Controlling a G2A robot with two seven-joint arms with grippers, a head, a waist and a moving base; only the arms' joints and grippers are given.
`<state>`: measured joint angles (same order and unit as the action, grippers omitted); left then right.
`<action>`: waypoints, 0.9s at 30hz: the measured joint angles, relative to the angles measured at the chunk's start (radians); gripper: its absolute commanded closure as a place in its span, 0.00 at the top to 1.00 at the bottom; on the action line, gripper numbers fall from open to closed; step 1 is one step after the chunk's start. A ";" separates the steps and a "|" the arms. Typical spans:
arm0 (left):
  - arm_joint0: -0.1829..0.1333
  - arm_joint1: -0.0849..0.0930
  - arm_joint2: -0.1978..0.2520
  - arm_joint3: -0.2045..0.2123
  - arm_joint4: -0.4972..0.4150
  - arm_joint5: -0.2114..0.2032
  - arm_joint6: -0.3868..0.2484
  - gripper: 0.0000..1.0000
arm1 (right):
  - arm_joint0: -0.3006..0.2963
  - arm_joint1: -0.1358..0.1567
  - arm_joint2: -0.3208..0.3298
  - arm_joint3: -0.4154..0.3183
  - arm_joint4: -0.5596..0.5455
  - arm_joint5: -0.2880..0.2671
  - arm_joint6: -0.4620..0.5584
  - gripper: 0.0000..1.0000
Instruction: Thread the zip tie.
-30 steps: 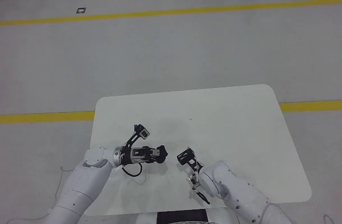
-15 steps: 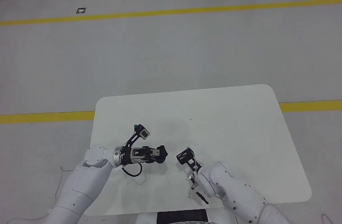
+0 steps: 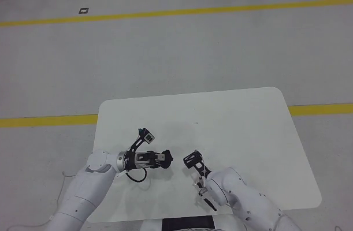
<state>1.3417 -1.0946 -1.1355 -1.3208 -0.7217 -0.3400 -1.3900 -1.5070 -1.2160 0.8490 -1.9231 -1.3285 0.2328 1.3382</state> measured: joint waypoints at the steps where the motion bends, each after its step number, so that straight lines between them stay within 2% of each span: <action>1: 0.000 0.000 0.000 0.000 0.000 0.000 0.000 0.00 | -0.009 0.002 0.010 -0.014 0.005 -0.006 -0.003 0.00; 8: 0.000 0.000 0.000 0.000 0.000 0.000 0.000 0.00 | -0.092 0.021 0.113 -0.122 0.098 -0.057 -0.068 0.00; 17: 0.000 0.000 0.000 0.000 0.000 0.000 0.000 0.00 | -0.220 0.039 0.262 -0.205 0.306 -0.098 -0.271 0.00; 27: 0.000 0.000 0.000 0.000 0.000 0.000 0.000 0.00 | -0.344 0.053 0.415 -0.198 0.645 -0.274 -0.510 0.00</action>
<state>1.3417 -1.0946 -1.1355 -1.3208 -0.7217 -0.3400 -1.3900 -1.8510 -1.1629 1.2642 -2.1208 -0.6832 -0.0411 0.8286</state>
